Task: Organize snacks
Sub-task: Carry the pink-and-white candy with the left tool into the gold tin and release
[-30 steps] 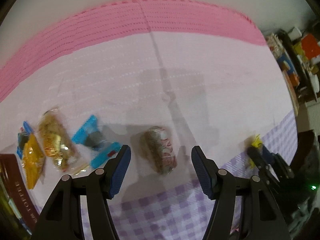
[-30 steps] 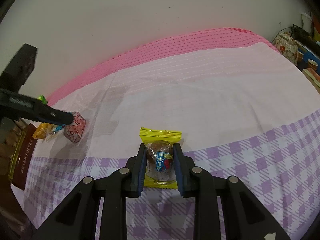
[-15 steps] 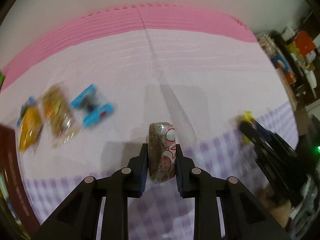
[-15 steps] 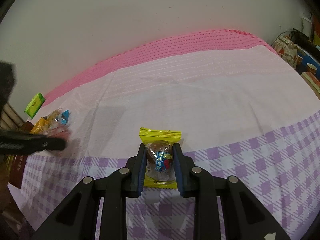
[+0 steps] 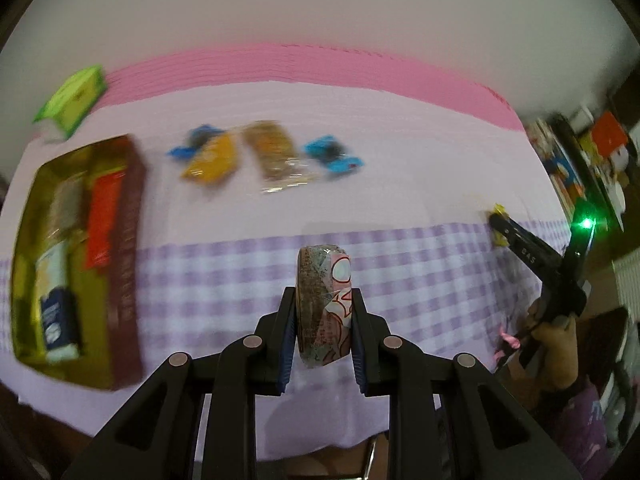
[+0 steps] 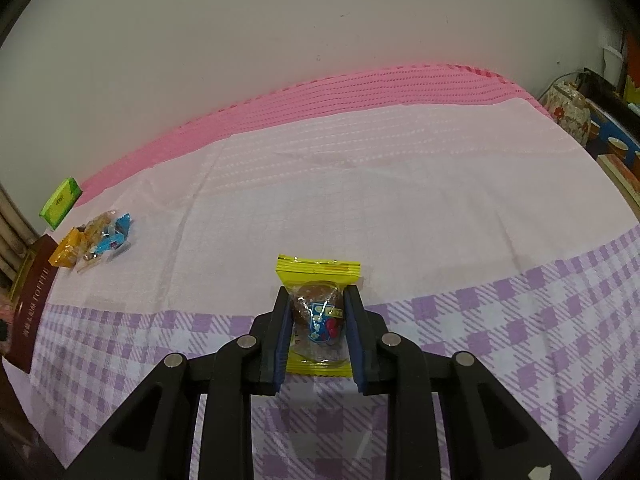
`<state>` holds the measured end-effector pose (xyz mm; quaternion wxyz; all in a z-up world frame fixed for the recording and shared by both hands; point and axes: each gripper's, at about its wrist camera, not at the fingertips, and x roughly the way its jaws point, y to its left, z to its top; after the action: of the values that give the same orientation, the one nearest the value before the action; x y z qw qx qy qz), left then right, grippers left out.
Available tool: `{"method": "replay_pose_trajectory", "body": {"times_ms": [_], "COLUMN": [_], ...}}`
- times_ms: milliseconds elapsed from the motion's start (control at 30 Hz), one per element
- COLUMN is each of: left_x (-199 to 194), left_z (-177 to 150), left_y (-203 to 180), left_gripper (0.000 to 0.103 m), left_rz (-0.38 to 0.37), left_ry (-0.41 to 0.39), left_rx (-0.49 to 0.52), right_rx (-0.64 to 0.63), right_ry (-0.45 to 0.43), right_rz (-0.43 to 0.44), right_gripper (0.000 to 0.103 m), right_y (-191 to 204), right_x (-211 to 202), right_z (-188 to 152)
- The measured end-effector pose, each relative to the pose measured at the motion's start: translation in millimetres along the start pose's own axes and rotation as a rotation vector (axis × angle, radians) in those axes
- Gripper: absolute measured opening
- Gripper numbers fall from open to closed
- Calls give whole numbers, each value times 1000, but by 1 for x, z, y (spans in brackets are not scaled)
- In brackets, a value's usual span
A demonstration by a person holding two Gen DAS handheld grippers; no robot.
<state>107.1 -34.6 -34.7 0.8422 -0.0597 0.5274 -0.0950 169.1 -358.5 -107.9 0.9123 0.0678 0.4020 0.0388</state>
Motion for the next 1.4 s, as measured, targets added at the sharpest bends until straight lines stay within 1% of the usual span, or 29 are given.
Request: {"method": "replay_pose_trajectory", "body": {"times_ms": [67, 133, 333, 567, 667, 900, 1400], "left_x": [-10, -23, -43, -54, -53, -43, -27], "left_z": [-5, -11, -19, -19, -17, -16, -13], "left_y": [16, 40, 87, 126, 137, 153, 165], "left_gripper": [25, 25, 25, 25, 25, 25, 25], "left_rz": [14, 31, 93, 138, 159, 217, 316], "left_ry": [-20, -34, -84, -124, -134, -129, -120], "left_rx": [-23, -45, -113, -154, -160, -159, -126], "right_rx": [-4, -8, -23, -36, -37, -47, -53], "right_ry": [0, 0, 0, 2, 2, 1, -1], "right_rz": [-7, -14, -40, -62, -65, -82, -95], "right_gripper": [23, 23, 23, 23, 23, 23, 23], "right_y": [1, 2, 6, 10, 11, 13, 15], "right_x": [0, 0, 1, 3, 3, 4, 4], "right_z": [0, 0, -1, -1, -1, -2, -2]}}
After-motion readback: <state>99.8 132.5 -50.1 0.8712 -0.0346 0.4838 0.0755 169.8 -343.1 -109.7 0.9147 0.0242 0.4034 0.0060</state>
